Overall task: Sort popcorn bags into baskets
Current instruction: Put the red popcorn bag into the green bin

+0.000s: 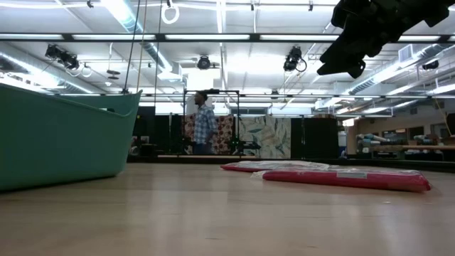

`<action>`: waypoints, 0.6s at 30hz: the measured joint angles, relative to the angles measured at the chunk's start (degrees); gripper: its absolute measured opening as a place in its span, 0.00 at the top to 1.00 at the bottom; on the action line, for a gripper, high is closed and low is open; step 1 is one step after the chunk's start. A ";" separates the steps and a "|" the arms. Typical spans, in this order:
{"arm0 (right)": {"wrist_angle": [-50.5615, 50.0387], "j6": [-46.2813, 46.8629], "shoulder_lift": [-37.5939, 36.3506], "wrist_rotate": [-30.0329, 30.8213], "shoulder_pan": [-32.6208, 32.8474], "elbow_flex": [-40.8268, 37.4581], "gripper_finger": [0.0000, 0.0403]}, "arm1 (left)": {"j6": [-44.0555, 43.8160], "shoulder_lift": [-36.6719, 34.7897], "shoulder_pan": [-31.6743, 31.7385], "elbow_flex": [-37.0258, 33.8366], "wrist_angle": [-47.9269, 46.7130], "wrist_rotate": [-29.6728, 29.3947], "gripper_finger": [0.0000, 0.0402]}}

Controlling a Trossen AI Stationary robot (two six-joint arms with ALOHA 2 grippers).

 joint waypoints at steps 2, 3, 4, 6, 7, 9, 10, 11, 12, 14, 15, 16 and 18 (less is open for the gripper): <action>0.01 0.97 0.00 0.00 -0.02 0.00 0.52 | 6.55 0.99 2.57 0.07 4.22 -0.31 0.64; 0.01 1.80 0.00 -0.17 -0.02 0.00 0.52 | 9.22 1.51 3.63 0.03 5.71 -0.18 0.64; 0.00 2.55 0.00 -0.72 -0.02 0.00 0.52 | 11.54 2.01 4.68 -0.06 7.44 -0.13 0.64; 0.01 3.32 0.00 -2.13 0.00 0.00 0.52 | 14.29 2.97 6.79 -0.04 12.92 -0.20 0.64; -0.01 3.75 0.00 -2.99 0.00 0.00 0.52 | 15.37 3.25 7.47 -0.04 15.21 -0.17 0.64; -0.02 5.42 0.00 -4.60 -0.01 0.00 0.52 | 18.58 3.87 8.76 -0.02 21.19 0.58 0.64; -0.01 6.35 0.00 -5.06 0.00 0.00 0.52 | 20.32 4.08 9.27 0.02 22.70 1.22 0.64; 0.01 7.22 0.00 -5.36 0.00 0.00 0.52 | 21.43 4.36 9.62 0.02 23.58 1.41 0.64; -0.01 7.72 0.00 -5.57 0.00 0.00 0.52 | 22.10 4.82 9.91 0.02 24.53 1.41 0.64; 0.06 7.82 0.00 -6.29 0.00 0.00 0.52 | 21.41 5.76 10.93 0.02 24.96 1.92 0.64; 0.17 7.71 0.00 -6.58 0.03 0.00 0.52 | 20.42 6.22 11.64 0.02 24.92 3.02 0.64; 0.17 7.70 0.00 -6.87 0.03 0.00 0.52 | 19.45 6.84 12.69 0.02 25.03 5.08 0.64; 0.16 8.07 0.00 -7.10 0.04 0.00 0.52 | 18.42 8.32 14.95 0.02 25.23 11.16 0.64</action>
